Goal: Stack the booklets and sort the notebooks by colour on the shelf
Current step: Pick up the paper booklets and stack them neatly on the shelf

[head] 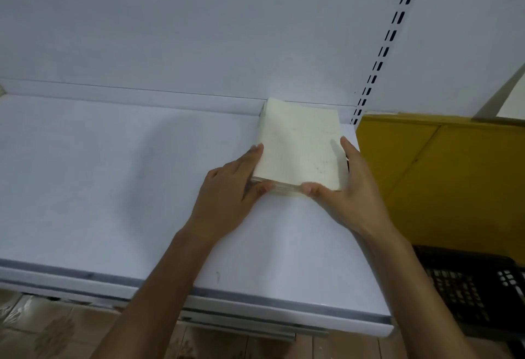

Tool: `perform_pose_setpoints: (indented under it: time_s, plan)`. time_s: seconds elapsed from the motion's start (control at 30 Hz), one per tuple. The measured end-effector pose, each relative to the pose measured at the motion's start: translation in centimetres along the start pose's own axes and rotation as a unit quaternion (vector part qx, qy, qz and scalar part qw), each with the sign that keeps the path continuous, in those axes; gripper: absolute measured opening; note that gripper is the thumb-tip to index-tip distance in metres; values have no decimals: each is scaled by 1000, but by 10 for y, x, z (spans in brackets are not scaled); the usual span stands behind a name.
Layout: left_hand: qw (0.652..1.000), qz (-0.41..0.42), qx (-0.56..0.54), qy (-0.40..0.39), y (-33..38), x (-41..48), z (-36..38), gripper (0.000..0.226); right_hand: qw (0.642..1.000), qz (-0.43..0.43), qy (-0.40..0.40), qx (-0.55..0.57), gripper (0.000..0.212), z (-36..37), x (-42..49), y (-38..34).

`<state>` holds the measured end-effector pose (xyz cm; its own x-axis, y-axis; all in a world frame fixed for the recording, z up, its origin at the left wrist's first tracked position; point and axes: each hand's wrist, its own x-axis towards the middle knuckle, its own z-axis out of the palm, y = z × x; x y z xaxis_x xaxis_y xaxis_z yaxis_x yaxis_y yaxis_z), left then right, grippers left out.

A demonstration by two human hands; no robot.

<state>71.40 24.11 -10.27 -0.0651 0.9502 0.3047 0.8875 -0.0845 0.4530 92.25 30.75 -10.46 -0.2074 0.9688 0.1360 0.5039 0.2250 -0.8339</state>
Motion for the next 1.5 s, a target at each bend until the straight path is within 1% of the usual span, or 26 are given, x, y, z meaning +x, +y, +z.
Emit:
perform_pose_setpoints:
  time_s: [0.03,0.1,0.23,0.33,0.43,0.53,0.67,0.8,0.87,1.03,1.2,1.27,1.37,1.4,1.5]
  plan:
    - [1000,-2,4,1,0,0,0,74,1000,-10,-8,-16,121,0,-2,1]
    - [1000,-6,4,0,0,1,2,76,999,-22,-3,-35,120,1,-3,1]
    - [999,-27,-39,-10,-4,5,1,90,999,-26,-10,-36,114,3,-5,0]
    - [1000,-19,-17,-10,-5,4,3,84,998,-21,-31,-49,113,1,-3,-1]
    - [999,-23,-20,-13,-5,3,3,82,997,-23,-42,-60,118,0,-2,0]
    - [998,-29,-51,-13,-4,5,2,83,995,-23,-43,-83,117,2,-1,2]
    - [996,-24,-80,-11,-4,5,-1,76,994,-14,-43,-103,112,3,0,3]
    - [994,-34,-104,-9,-6,5,2,79,991,-21,-41,-124,112,2,1,5]
    - [994,-35,-100,-6,-7,5,2,81,990,-22,-41,-133,113,2,2,5]
    - [995,-38,-95,-1,-10,5,3,78,991,-11,-39,-125,116,1,1,5]
    - [996,-28,-86,-8,-11,4,3,72,988,-3,-54,-147,106,-3,-2,-3]
    - [995,-18,-102,-8,-9,0,1,66,981,-4,-30,-190,99,0,-12,-11]
    - [993,-11,-117,-6,-9,-19,-12,63,956,-34,72,-282,86,12,-39,-28]
    - [993,-9,-115,-6,-11,-31,-19,65,953,-45,92,-285,82,18,-51,-34]
    - [994,17,-101,22,-24,-82,-50,61,965,-59,106,-231,68,44,-92,-62]
